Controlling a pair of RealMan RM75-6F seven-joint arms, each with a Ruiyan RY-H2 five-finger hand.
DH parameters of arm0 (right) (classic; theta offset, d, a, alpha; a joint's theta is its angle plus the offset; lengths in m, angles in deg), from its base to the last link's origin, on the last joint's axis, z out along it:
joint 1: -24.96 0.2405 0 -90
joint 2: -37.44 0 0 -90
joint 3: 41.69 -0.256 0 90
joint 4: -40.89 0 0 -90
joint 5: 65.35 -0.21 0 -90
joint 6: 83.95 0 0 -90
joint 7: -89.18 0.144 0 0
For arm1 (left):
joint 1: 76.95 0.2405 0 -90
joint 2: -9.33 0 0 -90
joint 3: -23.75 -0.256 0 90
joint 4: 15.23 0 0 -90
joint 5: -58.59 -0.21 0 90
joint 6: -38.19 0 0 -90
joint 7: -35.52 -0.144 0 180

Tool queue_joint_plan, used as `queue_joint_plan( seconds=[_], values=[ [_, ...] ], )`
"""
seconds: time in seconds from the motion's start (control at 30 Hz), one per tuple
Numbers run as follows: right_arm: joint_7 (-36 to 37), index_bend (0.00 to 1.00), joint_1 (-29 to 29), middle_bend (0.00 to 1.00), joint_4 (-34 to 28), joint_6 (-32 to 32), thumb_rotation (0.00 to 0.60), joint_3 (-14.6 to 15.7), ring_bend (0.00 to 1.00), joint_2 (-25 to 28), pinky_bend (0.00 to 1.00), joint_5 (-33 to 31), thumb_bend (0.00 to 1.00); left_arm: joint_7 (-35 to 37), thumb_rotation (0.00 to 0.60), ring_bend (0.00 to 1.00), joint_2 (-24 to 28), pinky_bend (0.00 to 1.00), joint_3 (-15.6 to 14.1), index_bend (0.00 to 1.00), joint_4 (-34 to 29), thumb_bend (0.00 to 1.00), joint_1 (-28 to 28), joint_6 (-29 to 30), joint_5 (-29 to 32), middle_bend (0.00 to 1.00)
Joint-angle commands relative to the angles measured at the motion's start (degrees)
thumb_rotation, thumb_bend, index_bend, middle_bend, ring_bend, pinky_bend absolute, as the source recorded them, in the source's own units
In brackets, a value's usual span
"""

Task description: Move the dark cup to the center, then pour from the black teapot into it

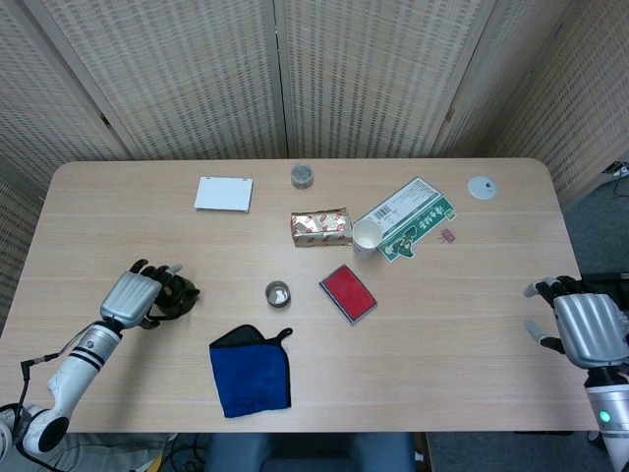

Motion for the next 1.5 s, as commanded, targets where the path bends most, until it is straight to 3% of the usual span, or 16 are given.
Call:
queue_joint_plan(
  seconds=[0.03,0.57,0.83,1.0,1.33,1.5],
  values=[
    [0.01,0.44,-0.05,0.40,0.05,0.02,0.600,-0.04,0.32,-0.02,0.40,-0.04,0.19,-0.18,0.600,0.22,-0.40,0.11,0.28,0.09,1.15,0.09,-0.02,-0.06,-0.05,0.17],
    [0.34,0.44,-0.12,0.40,0.58,0.32,0.600,-0.65,0.32,-0.09,0.40,-0.55,0.19,1.96,0.600,0.23,-4.18,0.11,3.16,0.11,7.58,0.09,-1.17,-1.08,1.14,0.17],
    [0.58,0.44,0.02,0.40,0.57,-0.18,0.600,-1.52,0.32,0.86,0.40,-0.52,0.19,1.68,0.600,0.23,0.29,0.09,1.82,0.12,0.31,0.09,1.45,2.33,-0.59,0.17],
    [0.17,0.44,0.22,0.40,-0.09,-0.14,0.600,-2.05,0.32,1.54,0.40,-0.93,0.19,1.74,0.600,0.23,2.58,0.09,0.70,0.22,-4.30,0.09,3.02,4.79,-2.88,0.18],
    [0.02,0.44,0.16,0.40,-0.91,-0.29,0.600,-2.34,0.32,2.36,0.40,-0.99,0.19,0.55,0.600,0.27,1.64,0.08,0.48,0.31,-5.12,0.09,3.41,3.76,-2.23,0.24],
    [0.37,0.44,-0.01,0.40,-1.16,-0.32,0.600,-2.46,0.32,2.87,0.40,-1.37,0.19,-0.89,0.600,0.28,1.12,0.01,0.65,0.34,-5.24,0.09,3.42,3.06,-1.03,0.26]
  ],
)
